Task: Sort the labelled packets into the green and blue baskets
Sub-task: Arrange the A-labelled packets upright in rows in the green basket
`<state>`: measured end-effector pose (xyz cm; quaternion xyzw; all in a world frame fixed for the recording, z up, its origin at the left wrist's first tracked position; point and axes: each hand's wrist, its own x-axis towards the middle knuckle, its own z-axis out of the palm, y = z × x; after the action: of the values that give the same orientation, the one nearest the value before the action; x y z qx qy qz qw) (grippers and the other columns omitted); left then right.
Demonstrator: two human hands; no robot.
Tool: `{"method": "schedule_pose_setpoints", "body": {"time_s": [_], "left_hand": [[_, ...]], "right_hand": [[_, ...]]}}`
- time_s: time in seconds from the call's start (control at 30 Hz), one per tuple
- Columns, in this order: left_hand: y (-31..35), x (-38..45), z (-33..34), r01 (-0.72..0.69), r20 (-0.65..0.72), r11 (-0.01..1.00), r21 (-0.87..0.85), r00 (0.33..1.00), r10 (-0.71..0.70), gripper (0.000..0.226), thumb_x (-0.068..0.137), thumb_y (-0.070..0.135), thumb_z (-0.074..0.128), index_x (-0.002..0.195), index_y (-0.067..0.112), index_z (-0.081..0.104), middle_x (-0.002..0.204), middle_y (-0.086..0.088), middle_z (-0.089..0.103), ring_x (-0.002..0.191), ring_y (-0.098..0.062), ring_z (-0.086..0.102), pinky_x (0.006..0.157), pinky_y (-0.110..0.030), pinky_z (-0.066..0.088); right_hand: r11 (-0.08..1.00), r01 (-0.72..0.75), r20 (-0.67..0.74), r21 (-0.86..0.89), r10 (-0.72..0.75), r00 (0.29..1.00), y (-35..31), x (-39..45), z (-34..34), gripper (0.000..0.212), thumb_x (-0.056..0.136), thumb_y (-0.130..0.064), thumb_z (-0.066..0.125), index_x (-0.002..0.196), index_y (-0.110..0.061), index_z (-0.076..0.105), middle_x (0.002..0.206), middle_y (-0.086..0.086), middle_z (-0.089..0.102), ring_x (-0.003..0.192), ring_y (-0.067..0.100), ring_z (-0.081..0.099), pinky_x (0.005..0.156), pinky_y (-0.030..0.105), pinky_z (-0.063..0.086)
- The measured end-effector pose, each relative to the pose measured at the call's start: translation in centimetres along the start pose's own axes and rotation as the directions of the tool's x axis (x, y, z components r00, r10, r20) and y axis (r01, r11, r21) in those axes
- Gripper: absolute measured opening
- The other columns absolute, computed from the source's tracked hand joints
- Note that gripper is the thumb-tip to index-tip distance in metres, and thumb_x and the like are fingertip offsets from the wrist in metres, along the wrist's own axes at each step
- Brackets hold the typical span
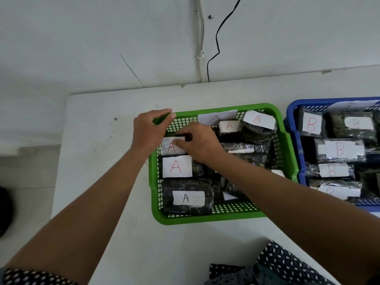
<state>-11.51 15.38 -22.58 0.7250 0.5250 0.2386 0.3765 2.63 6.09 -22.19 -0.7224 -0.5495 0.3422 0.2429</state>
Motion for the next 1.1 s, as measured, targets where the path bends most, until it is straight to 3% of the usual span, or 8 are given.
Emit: {"method": "schedule_pose_setpoints", "body": {"time_s": [0.13, 0.3, 0.4, 0.47, 0.6, 0.83, 1.0, 1.1], "left_hand": [[0.1, -0.1, -0.1, -0.033, -0.002, 0.999, 0.044, 0.999, 0.033, 0.03, 0.09, 0.038, 0.072, 0.114, 0.021, 0.076, 0.107, 0.013, 0.072, 0.091, 0.018, 0.061, 0.088, -0.004, 0.045], [0.6, -0.2, -0.1, -0.093, 0.015, 0.986, 0.14, 0.996, 0.092, 0.031, 0.093, 0.035, 0.068, 0.117, 0.016, 0.074, 0.114, 0.001, 0.074, 0.1, -0.005, 0.066, 0.094, -0.019, 0.049], [0.9, -0.3, 0.2, -0.118, 0.013, 0.971, 0.21, 0.993, 0.118, 0.031, 0.096, 0.032, 0.065, 0.119, 0.014, 0.073, 0.118, -0.002, 0.073, 0.106, -0.011, 0.065, 0.094, -0.018, 0.045], [1.2, -0.5, 0.6, -0.138, 0.017, 0.959, 0.249, 0.99, 0.138, 0.03, 0.098, 0.029, 0.062, 0.121, 0.013, 0.071, 0.119, -0.004, 0.072, 0.108, -0.014, 0.065, 0.095, -0.02, 0.045], [1.8, -1.0, 1.3, -0.145, 0.013, 0.951, 0.274, 0.989, 0.147, 0.029, 0.098, 0.028, 0.06, 0.121, 0.014, 0.071, 0.121, -0.005, 0.071, 0.113, -0.02, 0.063, 0.101, -0.034, 0.048], [2.0, -1.2, 1.5, -0.129, 0.003, 0.945, 0.301, 0.991, 0.135, 0.03, 0.098, 0.029, 0.059, 0.122, 0.015, 0.07, 0.122, -0.004, 0.07, 0.113, -0.022, 0.062, 0.099, -0.036, 0.049], [1.9, -1.2, 1.6, -0.119, -0.004, 0.941, 0.317, 0.992, 0.127, 0.03, 0.098, 0.03, 0.059, 0.122, 0.016, 0.07, 0.122, -0.003, 0.07, 0.113, -0.02, 0.062, 0.098, -0.034, 0.047], [1.9, -1.1, 1.3, -0.107, -0.004, 0.953, 0.285, 0.994, 0.112, 0.029, 0.097, 0.028, 0.061, 0.122, 0.015, 0.071, 0.121, -0.002, 0.071, 0.112, -0.019, 0.063, 0.1, -0.034, 0.049]], "right_hand": [[0.996, 0.062, -0.023, -0.06, -0.063, 0.998, 0.7, -1.4, -2.4, 0.03, 0.096, -0.036, 0.063, 0.121, -0.022, 0.071, 0.118, -0.002, 0.071, 0.108, 0.017, 0.063, 0.094, 0.04, 0.052], [0.96, 0.143, -0.278, -0.242, -0.21, 0.937, 3.5, -4.7, -7.9, 0.023, 0.094, -0.02, 0.064, 0.114, -0.014, 0.073, 0.117, 0.002, 0.07, 0.109, 0.021, 0.061, 0.093, 0.036, 0.05], [0.899, 0.065, -0.343, -0.433, -0.231, 0.91, 5.7, -6.5, -10.2, 0.027, 0.091, -0.018, 0.067, 0.116, -0.011, 0.072, 0.122, 0.006, 0.067, 0.117, 0.028, 0.056, 0.096, 0.042, 0.042], [0.882, -0.026, -0.319, -0.47, -0.143, 0.937, 6.9, -7.3, -11.1, 0.037, 0.091, -0.026, 0.067, 0.125, -0.012, 0.067, 0.132, 0.007, 0.061, 0.126, 0.031, 0.049, 0.099, 0.048, 0.04], [0.909, -0.158, -0.221, -0.385, 0.076, 0.972, 8.2, -8.4, -11.7, 0.055, 0.09, -0.041, 0.068, 0.138, -0.018, 0.057, 0.147, 0.007, 0.049, 0.135, 0.031, 0.041, 0.11, 0.05, 0.036], [0.943, -0.189, -0.189, -0.273, 0.14, 0.972, 8.1, -8.0, -11.8, 0.053, 0.084, -0.034, 0.077, 0.134, -0.026, 0.061, 0.152, 0.01, 0.044, 0.143, 0.031, 0.031, 0.114, 0.041, 0.03], [0.979, -0.032, -0.185, -0.201, -0.006, 0.983, 6.0, -6.9, -10.5, 0.061, 0.072, -0.038, 0.082, 0.127, -0.025, 0.059, 0.136, 0.001, 0.054, 0.127, 0.026, 0.037, 0.099, 0.032, 0.033], [0.977, 0.117, -0.096, -0.177, -0.135, 0.986, 4.3, -5.5, -8.6, 0.069, 0.073, -0.034, 0.082, 0.135, -0.021, 0.056, 0.141, 0.004, 0.051, 0.131, 0.026, 0.035, 0.107, 0.032, 0.029]]}}
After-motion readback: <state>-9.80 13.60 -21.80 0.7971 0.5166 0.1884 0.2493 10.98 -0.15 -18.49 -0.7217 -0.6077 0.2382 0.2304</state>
